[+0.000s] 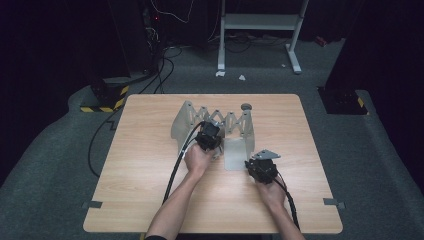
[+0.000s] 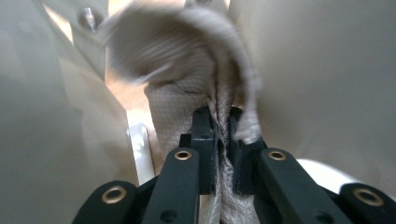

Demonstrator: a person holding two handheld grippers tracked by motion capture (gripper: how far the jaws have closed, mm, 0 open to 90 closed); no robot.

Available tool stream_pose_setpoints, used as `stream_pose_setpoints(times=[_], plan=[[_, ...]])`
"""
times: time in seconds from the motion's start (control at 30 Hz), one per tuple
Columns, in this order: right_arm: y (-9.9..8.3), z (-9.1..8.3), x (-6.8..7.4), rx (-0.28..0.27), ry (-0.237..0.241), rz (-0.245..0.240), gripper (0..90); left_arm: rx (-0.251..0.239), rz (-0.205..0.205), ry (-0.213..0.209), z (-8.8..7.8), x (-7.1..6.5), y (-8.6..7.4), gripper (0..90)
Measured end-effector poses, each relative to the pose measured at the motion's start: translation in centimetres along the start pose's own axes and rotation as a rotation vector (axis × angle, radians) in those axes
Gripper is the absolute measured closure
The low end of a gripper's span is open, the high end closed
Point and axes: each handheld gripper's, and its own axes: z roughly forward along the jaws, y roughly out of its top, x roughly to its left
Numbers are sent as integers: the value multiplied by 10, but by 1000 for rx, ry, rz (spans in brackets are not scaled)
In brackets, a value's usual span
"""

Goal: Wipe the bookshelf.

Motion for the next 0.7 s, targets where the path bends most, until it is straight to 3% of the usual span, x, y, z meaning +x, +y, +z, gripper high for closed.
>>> stream_pose_setpoints(times=[0.4, 0.7], plan=[[0, 0, 0, 0, 1, -1, 768, -117, 36, -36, -38, 1, 37, 823], [0, 0, 0, 0, 1, -1, 769, -158, 44, -57, -49, 3, 46, 823]])
